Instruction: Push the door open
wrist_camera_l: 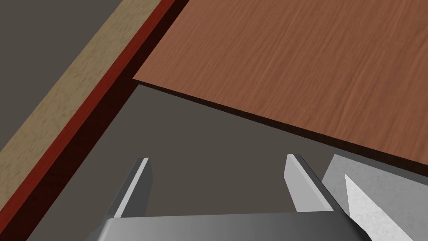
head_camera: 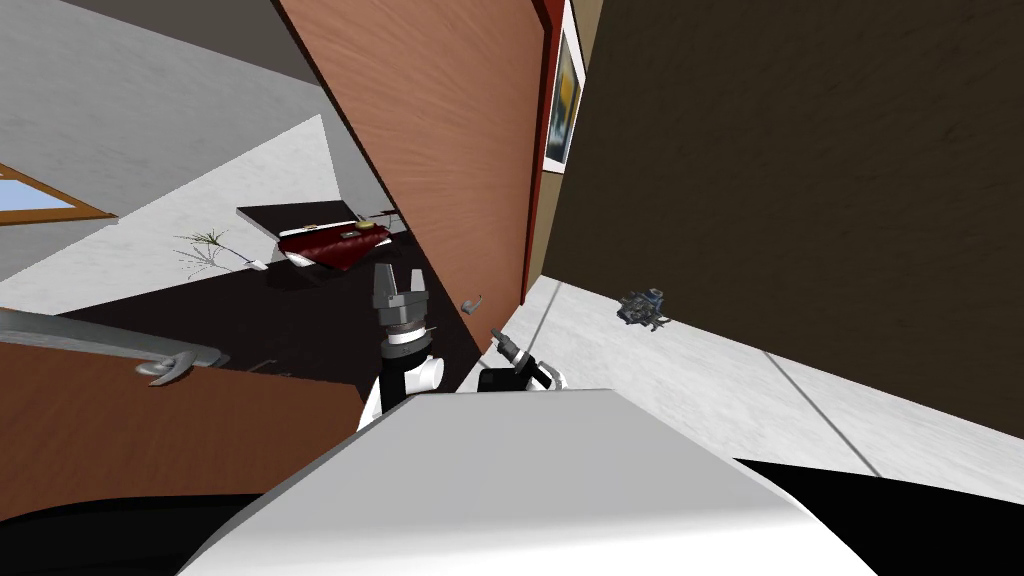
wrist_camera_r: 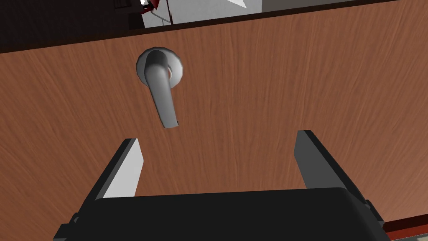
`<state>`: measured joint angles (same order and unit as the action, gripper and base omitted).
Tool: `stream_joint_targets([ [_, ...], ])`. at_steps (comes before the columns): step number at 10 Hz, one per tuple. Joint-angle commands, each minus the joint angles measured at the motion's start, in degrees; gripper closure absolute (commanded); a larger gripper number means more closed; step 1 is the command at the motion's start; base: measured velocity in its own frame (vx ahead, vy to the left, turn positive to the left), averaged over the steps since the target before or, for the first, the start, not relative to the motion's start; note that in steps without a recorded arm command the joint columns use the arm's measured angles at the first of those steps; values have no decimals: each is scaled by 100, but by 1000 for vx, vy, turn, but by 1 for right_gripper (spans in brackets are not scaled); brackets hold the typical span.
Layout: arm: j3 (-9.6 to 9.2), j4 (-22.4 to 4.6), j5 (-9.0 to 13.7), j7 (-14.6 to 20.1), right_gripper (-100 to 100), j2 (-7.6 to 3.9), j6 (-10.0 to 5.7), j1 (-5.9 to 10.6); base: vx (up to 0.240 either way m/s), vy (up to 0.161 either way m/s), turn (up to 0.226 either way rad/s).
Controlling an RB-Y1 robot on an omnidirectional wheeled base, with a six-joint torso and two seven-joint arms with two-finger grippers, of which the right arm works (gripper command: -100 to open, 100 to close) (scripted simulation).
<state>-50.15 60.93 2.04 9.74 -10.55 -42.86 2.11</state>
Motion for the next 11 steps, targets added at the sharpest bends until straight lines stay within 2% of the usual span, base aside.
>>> stream_joint_targets([
  [1, -131, -196, -5, 3, -100, -13, -53, 79, 125, 29, -23],
  [3, -323, -460, -12, 8, -100, -31, -102, 198, 197, 0, -24],
  [5, -425, -601, -16, 11, -100, -40, -128, 261, 173, 17, -22],
  [7, -631, -883, -24, 17, -100, -58, -180, 389, 244, 28, -32],
  [9, -560, -935, -28, -16, -100, 4, -236, 348, 100, 57, 24],
  [11, -529, -994, -33, -41, -100, 46, -261, 332, 107, 144, 20],
])
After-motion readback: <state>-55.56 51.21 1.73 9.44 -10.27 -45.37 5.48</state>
